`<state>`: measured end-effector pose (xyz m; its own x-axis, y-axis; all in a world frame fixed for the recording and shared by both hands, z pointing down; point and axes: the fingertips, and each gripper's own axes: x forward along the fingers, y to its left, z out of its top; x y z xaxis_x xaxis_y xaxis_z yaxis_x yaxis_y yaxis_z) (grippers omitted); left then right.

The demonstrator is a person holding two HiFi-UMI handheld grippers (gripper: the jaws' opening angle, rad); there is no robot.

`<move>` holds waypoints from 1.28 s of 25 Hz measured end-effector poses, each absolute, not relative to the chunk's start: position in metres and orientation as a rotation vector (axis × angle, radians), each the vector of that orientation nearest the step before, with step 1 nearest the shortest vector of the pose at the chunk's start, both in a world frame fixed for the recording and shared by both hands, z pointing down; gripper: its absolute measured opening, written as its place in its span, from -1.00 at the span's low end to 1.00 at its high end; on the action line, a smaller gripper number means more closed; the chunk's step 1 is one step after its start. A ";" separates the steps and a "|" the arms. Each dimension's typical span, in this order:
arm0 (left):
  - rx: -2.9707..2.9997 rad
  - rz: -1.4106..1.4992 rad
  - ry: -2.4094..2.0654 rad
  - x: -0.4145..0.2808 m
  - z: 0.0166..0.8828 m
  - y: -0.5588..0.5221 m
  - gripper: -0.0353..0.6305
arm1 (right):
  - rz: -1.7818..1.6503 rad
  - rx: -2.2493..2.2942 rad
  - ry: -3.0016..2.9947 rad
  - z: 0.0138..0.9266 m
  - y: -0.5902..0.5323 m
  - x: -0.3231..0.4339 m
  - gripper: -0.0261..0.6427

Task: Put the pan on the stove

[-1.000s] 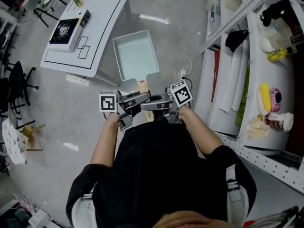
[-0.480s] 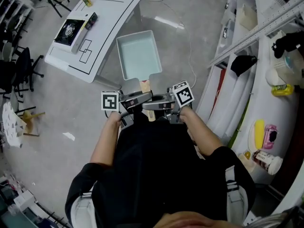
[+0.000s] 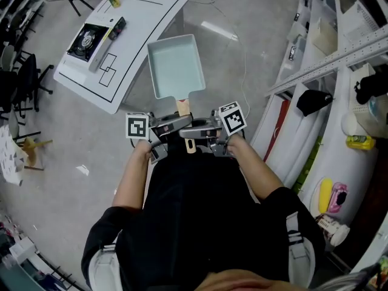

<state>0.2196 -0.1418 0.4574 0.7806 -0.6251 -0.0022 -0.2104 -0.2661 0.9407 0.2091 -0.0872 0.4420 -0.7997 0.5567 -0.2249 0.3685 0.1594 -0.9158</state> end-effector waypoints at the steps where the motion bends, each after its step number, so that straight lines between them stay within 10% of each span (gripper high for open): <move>1: 1.836 -0.460 -0.643 0.214 0.457 -0.149 -0.40 | 1.707 -0.914 -2.255 0.443 -0.094 0.203 -0.44; 32: 1.792 -0.679 -1.041 -0.075 0.449 -0.300 -0.39 | 1.414 -1.474 -1.853 0.446 -0.238 -0.062 -0.47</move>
